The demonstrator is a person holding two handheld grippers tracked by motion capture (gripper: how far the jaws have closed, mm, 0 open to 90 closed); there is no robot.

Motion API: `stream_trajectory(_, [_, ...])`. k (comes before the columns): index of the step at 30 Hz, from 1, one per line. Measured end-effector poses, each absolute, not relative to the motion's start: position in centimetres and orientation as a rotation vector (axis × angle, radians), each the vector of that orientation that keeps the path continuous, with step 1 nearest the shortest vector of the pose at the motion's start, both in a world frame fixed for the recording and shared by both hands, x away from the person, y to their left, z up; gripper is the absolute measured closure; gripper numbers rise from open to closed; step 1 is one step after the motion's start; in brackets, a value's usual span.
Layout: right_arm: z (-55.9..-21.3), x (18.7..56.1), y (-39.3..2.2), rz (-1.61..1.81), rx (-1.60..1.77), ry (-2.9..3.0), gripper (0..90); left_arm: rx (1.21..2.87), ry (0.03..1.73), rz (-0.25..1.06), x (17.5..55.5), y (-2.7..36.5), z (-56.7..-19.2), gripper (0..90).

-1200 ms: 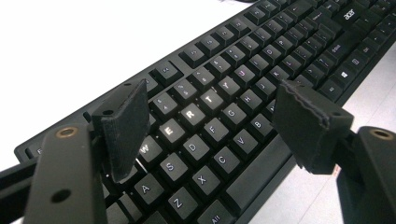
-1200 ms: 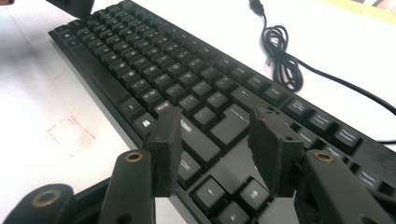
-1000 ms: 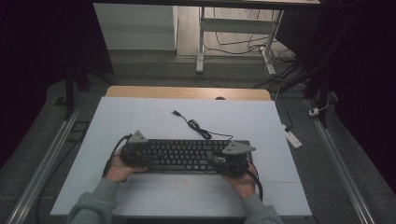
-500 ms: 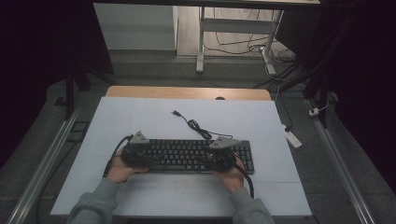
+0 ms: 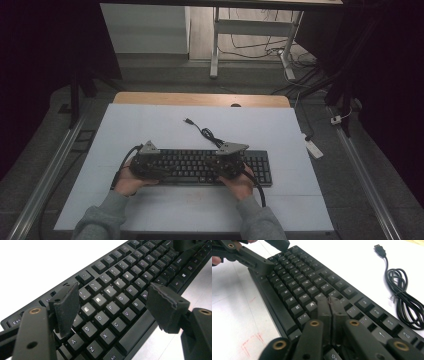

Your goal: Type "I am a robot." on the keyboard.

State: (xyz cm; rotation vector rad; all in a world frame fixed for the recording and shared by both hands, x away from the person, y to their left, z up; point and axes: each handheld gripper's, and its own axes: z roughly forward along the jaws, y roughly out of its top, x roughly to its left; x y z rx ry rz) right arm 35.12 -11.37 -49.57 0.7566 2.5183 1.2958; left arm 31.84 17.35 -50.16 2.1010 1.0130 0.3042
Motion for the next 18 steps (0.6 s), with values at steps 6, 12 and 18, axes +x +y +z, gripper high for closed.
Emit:
stream_trajectory(6, [-49.8,35.6,-10.6,1.278,0.763,2.534,89.6,2.101,1.012,0.304,31.9,17.4,-50.2,27.2])
stream_trajectory(12, [-50.1,36.3,-9.8,1.26,0.776,2.539,89.5,2.101,1.009,0.304,31.9,17.4,-50.2,27.2])
stream_trajectory(18, [-50.6,36.7,-9.0,1.236,0.793,2.552,89.5,2.102,1.009,0.302,31.9,17.4,-50.2,27.1])
